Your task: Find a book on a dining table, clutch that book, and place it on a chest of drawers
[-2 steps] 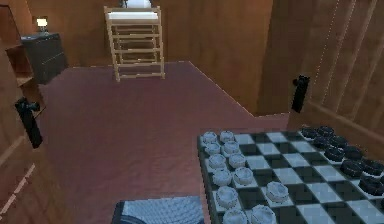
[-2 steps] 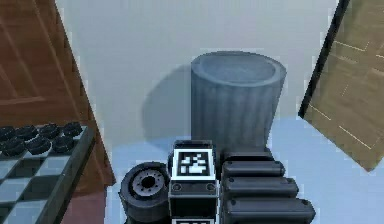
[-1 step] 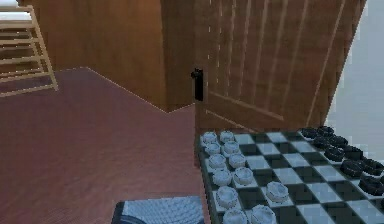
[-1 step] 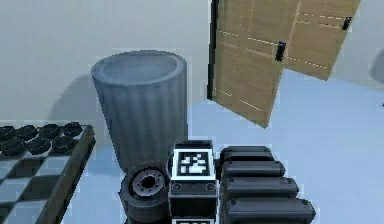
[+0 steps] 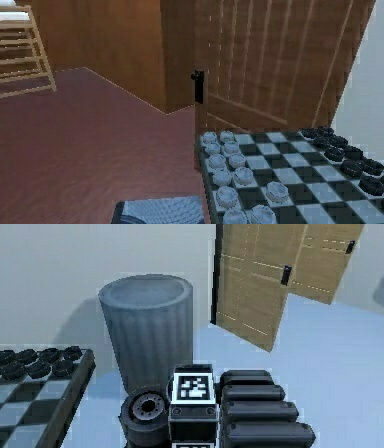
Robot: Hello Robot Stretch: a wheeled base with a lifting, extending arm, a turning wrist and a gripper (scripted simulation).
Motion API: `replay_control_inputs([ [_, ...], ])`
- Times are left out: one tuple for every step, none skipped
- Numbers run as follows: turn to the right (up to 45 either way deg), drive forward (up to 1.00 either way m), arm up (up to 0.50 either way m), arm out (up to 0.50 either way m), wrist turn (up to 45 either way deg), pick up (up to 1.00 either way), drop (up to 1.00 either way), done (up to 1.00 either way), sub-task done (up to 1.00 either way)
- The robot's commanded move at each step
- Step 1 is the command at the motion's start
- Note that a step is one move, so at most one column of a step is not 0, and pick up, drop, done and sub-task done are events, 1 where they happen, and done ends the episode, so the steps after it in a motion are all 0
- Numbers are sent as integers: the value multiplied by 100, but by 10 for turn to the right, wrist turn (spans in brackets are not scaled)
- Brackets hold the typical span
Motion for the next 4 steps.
replay_control_inputs([
  [-390,0,0,0,0,0,0,0,0],
  [0,100,0,0,0,0,0,0,0],
  [-60,0,0,0,0,0,0,0,0],
  [0,50,0,0,0,0,0,0,0],
])
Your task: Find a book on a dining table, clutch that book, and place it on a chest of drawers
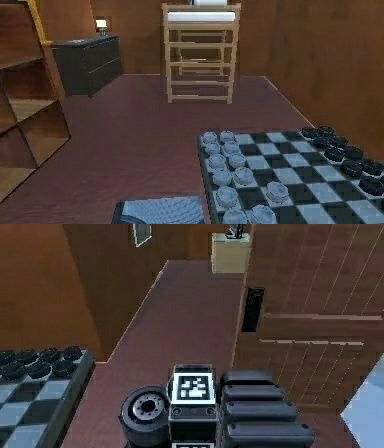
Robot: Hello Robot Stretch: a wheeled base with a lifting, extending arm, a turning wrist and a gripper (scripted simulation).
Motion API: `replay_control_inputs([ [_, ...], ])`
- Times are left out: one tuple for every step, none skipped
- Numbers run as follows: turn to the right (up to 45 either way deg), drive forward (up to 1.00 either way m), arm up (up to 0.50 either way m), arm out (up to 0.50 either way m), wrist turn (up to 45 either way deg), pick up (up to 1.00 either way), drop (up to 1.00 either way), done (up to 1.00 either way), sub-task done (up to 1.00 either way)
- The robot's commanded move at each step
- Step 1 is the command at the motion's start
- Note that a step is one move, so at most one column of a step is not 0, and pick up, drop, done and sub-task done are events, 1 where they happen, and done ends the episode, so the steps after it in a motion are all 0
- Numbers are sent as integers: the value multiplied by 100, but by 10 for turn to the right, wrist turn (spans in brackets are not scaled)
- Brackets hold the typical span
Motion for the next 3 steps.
replay_control_inputs([
  [-150,0,0,0,0,0,0,0,0],
  [0,100,0,0,0,0,0,0,0],
  [-30,0,0,0,0,0,0,0,0],
])
